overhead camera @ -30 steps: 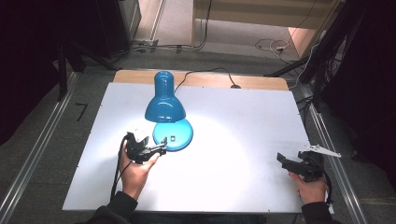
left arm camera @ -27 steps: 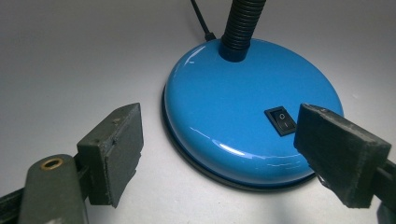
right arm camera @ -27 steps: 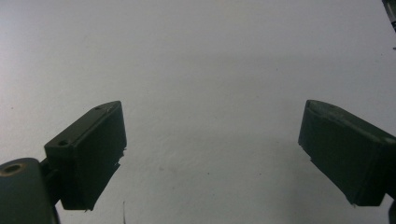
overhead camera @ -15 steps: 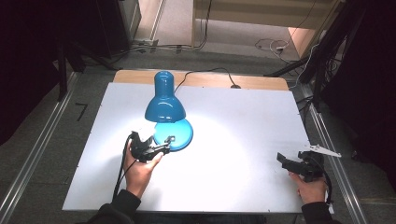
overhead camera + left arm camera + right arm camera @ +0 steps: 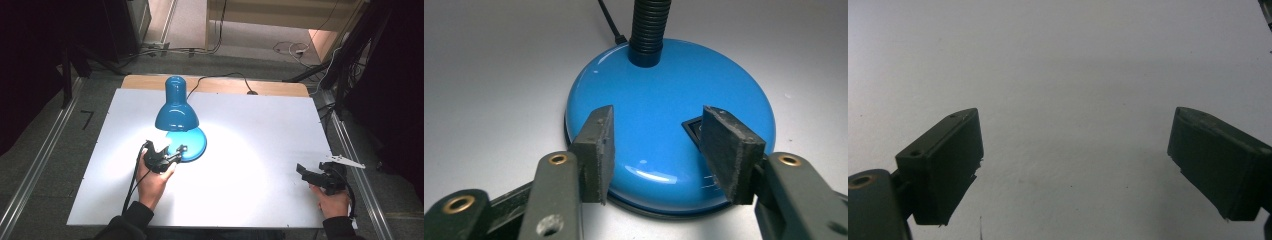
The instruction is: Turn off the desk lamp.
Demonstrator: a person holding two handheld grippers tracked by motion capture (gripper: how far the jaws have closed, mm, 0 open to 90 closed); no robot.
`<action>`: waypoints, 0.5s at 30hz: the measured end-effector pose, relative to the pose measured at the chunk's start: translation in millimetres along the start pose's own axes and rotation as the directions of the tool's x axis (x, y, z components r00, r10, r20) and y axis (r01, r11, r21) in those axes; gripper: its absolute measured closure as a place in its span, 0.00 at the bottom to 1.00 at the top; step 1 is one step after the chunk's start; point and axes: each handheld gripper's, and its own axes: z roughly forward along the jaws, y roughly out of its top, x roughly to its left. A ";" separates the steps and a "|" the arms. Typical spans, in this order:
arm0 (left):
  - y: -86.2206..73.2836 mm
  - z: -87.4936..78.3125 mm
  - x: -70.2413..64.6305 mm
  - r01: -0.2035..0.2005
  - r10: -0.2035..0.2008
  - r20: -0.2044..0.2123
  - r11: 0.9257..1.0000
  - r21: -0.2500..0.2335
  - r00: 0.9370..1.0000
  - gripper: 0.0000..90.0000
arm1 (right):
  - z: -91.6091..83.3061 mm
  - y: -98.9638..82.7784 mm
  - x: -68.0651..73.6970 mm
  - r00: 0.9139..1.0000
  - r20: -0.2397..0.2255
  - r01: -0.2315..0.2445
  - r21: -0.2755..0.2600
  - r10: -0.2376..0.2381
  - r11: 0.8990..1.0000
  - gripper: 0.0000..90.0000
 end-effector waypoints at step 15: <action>4.4 4.8 -7.8 -0.013 0.012 0.035 1.000 0.012 0.999 0.86 | 0.0 -0.1 -0.1 1.000 -0.002 0.002 0.000 -0.002 1.000 0.07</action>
